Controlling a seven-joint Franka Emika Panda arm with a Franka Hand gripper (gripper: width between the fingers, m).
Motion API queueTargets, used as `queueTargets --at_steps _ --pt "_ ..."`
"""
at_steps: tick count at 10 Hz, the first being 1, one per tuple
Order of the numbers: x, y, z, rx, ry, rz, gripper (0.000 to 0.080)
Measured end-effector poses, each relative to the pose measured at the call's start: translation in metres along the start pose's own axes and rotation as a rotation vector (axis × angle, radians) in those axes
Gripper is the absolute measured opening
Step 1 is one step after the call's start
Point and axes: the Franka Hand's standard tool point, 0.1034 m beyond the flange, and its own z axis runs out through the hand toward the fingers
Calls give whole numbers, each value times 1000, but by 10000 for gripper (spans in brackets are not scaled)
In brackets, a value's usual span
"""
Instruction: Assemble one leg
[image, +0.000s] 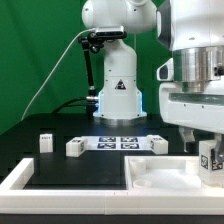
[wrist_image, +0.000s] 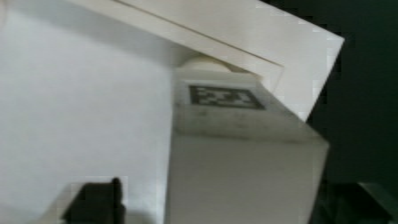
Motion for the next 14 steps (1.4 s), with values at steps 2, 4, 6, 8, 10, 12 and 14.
queueTargets --at_steps 2,4,6,8,10,12,14 --pt "-5 -3 0 2 -4 -265 643" --pt "-8 -6 -1 7 -6 -547 648" --pt "-12 -7 -1 4 -3 -757 648" --pt "-11 -8 -1 -9 13 -943 649" --pt "-15 -10 2 -15 90 -1115 649" --pt "-13 -9 3 -20 90 -1166 622" --pt "-13 -8 4 -21 89 -1164 427"
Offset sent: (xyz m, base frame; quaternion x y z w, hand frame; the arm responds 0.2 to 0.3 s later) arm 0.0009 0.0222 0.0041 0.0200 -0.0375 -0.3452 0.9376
